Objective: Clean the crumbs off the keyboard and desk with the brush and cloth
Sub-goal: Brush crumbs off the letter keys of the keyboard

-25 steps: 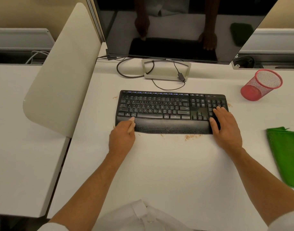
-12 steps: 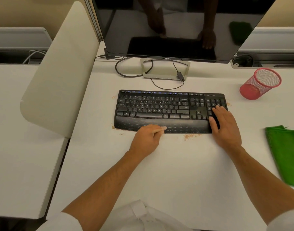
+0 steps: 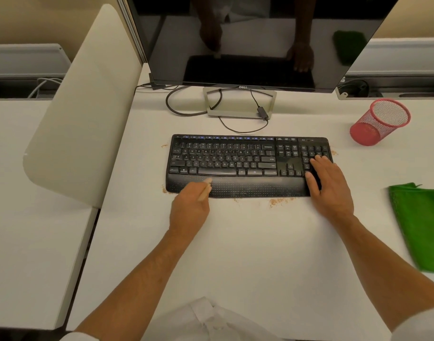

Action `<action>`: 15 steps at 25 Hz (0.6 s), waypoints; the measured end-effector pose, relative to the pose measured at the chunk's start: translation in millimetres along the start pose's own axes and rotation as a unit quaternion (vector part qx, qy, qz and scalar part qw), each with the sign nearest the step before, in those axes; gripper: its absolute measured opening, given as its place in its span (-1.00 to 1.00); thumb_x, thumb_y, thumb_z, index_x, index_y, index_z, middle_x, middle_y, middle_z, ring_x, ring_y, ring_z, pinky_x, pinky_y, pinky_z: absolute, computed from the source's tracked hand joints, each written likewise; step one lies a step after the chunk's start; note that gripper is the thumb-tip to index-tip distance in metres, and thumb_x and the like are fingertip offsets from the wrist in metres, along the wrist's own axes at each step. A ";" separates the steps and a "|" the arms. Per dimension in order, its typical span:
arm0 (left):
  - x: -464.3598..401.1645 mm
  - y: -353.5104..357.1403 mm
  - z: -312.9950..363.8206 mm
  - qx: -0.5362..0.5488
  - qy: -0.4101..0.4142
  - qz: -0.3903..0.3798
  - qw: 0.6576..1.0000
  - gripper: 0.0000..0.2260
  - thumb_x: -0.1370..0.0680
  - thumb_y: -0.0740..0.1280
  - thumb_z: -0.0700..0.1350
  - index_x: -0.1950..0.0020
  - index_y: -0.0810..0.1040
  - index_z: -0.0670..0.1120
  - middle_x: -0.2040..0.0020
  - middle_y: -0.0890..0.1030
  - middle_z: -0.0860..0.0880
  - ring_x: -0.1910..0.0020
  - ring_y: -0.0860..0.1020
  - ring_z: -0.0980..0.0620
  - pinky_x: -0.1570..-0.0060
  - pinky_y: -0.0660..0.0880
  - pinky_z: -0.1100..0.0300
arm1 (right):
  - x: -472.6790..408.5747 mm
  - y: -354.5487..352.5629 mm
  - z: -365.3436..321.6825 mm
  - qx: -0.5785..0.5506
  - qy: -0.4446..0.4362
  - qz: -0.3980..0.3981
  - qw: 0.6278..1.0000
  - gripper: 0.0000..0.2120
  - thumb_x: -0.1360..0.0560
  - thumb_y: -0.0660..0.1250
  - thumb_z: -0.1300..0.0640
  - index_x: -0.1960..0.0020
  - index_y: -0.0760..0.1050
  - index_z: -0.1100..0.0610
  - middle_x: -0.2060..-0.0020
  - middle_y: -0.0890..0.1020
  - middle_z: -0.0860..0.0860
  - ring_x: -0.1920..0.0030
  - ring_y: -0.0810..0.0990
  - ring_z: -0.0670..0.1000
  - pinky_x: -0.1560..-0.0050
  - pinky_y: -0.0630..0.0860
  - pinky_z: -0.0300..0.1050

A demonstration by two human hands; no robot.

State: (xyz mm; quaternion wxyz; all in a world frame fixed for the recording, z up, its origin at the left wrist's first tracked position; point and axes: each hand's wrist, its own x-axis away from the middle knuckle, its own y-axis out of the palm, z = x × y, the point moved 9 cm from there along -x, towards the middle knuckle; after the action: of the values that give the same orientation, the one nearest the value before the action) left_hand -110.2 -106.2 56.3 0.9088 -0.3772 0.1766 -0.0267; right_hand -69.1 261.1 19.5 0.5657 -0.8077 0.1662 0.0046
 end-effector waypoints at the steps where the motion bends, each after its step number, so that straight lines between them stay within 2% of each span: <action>1: 4.9 6.9 8.4 0.001 0.018 -0.017 1.000 -0.81 -0.59 0.35 -0.24 -0.17 0.65 -0.19 0.07 0.65 -0.07 0.16 0.58 0.06 0.13 0.57 0.20 | 0.4 0.5 0.1 0.001 -0.001 0.000 1.000 -0.47 -0.66 0.07 -0.12 -0.49 0.37 0.17 -0.48 0.41 0.13 -0.52 0.29 0.11 -0.55 0.15 0.05; 4: 14.8 27.3 32.5 0.049 0.041 -0.091 0.994 -0.78 -0.60 0.34 -0.16 -0.21 0.66 -0.12 0.00 0.68 -0.01 0.10 0.58 0.14 0.04 0.55 0.29 | -0.5 -0.1 0.3 -0.011 -0.002 0.005 1.000 -0.46 -0.65 0.06 -0.13 -0.48 0.38 0.18 -0.47 0.42 0.13 -0.52 0.29 0.11 -0.56 0.16 0.05; 6: 16.2 35.1 40.3 0.060 0.050 -0.129 0.989 -0.78 -0.62 0.31 -0.07 -0.17 0.68 -0.07 0.01 0.70 0.04 0.08 0.58 0.15 0.03 0.55 0.25 | 0.2 0.4 1.2 -0.014 0.000 0.005 1.000 -0.45 -0.65 0.06 -0.13 -0.48 0.39 0.18 -0.47 0.42 0.13 -0.52 0.29 0.11 -0.56 0.15 0.05; 10: 6.7 12.0 22.0 0.051 0.010 -0.067 0.996 -0.81 -0.63 0.32 -0.09 -0.15 0.68 -0.08 0.09 0.67 0.04 0.13 0.56 0.12 0.16 0.53 0.25 | -0.3 0.3 2.0 -0.015 0.004 0.001 1.000 -0.46 -0.65 0.07 -0.13 -0.49 0.38 0.17 -0.48 0.41 0.12 -0.52 0.28 0.10 -0.56 0.15 0.05; 15: -0.2 -37.6 -19.6 0.023 -0.054 0.021 0.998 -0.84 -0.61 0.35 -0.16 -0.10 0.69 -0.16 0.10 0.67 0.02 0.17 0.59 0.07 0.16 0.57 0.20 | -0.4 -0.4 1.3 -0.013 0.004 0.000 1.000 -0.47 -0.65 0.08 -0.11 -0.49 0.38 0.17 -0.48 0.41 0.12 -0.52 0.29 0.10 -0.56 0.15 0.04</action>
State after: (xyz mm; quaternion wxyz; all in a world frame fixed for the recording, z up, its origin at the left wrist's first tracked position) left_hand -113.9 -146.3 69.7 0.9257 -0.3534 0.1349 0.0089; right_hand -69.2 262.5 19.5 0.5545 -0.8150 0.1685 0.0038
